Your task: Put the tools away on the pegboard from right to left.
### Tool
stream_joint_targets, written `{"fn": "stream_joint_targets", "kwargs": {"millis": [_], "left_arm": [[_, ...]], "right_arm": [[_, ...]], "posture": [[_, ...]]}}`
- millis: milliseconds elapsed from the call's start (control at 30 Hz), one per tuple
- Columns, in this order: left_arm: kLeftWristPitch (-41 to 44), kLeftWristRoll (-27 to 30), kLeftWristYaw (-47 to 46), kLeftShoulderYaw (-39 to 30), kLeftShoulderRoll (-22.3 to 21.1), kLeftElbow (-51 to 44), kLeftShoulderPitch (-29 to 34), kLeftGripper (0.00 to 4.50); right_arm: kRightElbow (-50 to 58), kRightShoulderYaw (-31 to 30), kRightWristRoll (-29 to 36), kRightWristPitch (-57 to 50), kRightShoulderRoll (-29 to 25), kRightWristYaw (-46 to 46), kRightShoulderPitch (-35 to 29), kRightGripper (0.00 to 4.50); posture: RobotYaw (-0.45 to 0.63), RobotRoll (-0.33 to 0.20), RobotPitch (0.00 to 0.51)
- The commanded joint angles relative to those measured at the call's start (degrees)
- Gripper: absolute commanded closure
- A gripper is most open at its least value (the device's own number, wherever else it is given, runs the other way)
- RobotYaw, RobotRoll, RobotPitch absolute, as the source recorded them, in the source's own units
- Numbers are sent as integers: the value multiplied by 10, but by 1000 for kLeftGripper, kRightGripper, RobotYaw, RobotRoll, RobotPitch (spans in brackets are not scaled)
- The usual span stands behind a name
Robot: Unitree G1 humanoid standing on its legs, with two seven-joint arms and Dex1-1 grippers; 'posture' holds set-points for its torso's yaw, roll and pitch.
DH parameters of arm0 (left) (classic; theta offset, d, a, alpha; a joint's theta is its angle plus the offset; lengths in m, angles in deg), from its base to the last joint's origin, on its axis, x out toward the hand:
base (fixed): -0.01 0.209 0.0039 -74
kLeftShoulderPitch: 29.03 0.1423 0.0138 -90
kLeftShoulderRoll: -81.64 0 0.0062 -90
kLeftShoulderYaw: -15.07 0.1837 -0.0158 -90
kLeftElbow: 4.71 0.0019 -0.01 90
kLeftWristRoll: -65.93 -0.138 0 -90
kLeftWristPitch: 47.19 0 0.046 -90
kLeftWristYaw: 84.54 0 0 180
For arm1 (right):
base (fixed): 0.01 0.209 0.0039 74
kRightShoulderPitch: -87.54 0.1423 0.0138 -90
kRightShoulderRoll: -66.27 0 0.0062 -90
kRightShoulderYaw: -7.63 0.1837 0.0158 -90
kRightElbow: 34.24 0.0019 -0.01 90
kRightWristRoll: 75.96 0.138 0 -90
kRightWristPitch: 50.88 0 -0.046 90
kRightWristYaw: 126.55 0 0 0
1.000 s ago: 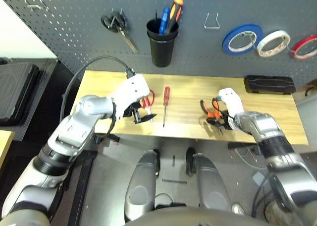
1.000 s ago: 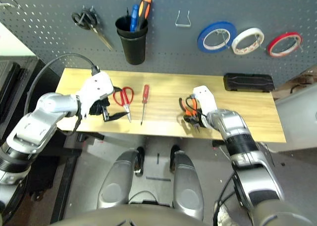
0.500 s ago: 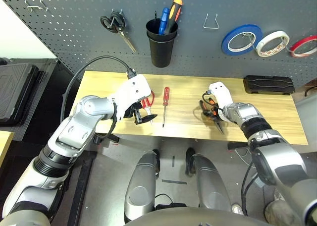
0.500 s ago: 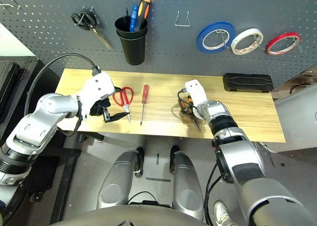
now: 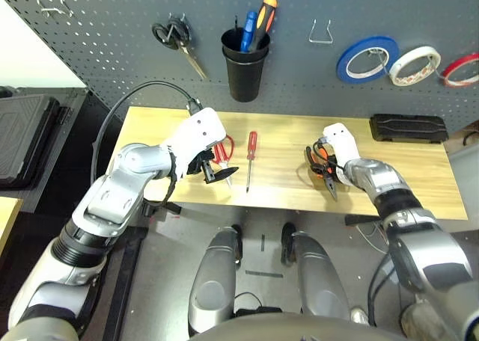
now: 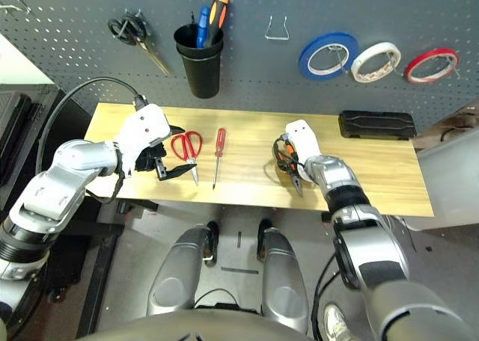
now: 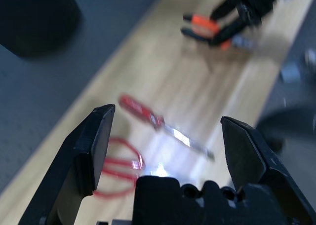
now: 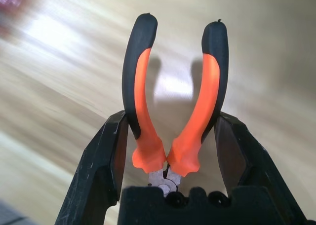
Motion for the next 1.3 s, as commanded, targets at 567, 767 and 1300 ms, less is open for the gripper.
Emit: {"fn": "stream_joint_targets", "kwargs": {"millis": [567, 767, 1300], "left_arm": [[45, 202, -74, -162, 62, -107, -48, 0], [61, 249, -111, -186, 79, -109, -86, 0], [48, 239, -116, -156, 48, -83, -80, 0]], "right_arm": [[274, 88, 126, 121, -92, 148, -124, 1620], [298, 115, 185, 84, -120, 174, -92, 1620], [290, 164, 295, -12, -140, 141, 109, 1620]], "posture": [[226, 0, 247], [218, 0, 234], [200, 0, 219]]}}
